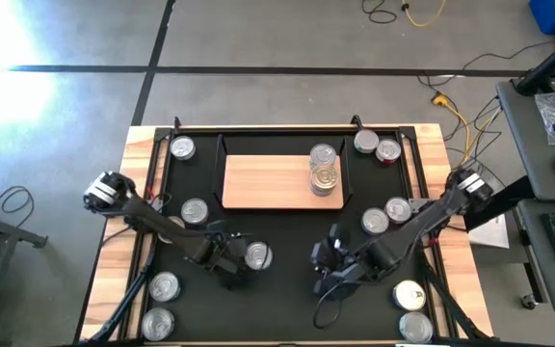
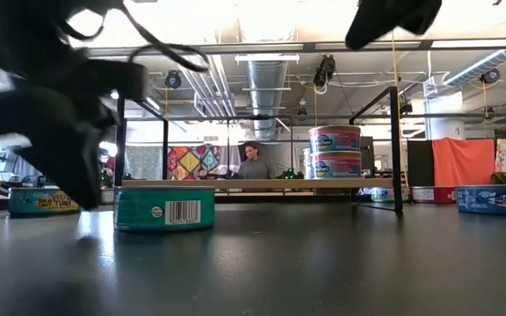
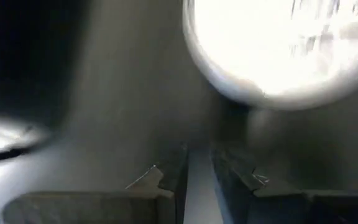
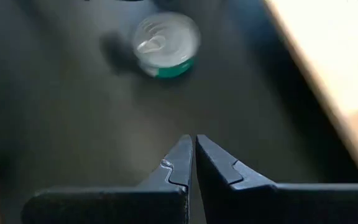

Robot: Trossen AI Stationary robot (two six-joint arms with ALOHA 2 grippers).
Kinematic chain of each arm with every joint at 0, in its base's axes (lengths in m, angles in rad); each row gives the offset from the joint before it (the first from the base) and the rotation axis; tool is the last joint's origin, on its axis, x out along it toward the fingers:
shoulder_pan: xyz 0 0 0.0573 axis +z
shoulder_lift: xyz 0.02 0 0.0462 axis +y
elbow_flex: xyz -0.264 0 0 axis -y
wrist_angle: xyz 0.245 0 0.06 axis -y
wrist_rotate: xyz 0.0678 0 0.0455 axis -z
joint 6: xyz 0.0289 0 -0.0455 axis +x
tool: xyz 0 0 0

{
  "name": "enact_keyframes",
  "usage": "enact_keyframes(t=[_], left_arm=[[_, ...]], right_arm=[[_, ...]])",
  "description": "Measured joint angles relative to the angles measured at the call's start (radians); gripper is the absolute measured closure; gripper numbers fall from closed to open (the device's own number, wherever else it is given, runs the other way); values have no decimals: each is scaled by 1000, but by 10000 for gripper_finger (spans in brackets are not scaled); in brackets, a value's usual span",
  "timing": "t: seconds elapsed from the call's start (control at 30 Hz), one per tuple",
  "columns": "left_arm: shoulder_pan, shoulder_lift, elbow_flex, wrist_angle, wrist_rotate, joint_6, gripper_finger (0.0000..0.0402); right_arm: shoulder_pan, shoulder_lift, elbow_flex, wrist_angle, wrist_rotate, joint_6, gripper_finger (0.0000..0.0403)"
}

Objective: Stack canned seafood by type on shelf
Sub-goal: Put the light blue tuna can on the shelf

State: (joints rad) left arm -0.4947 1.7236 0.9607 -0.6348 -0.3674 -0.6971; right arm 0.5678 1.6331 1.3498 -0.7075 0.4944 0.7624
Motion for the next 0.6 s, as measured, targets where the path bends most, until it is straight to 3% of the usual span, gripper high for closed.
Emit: enact_keyframes(t=[0.23,0.37,0.47,0.6], left_arm=[[-17,126,97,244,85,58,349],[-50,162,212,213,102,168,349],[-61,168,296,51,17,222,349],[-62,163,322,23,-4,262,349]], right_arm=[[10,77,46,7,-32,-1,390],[10,84,51,5,-34,-4,390],[10,85,39,1,-35,-3,390],[10,86,25,2,-57,-3,390]])
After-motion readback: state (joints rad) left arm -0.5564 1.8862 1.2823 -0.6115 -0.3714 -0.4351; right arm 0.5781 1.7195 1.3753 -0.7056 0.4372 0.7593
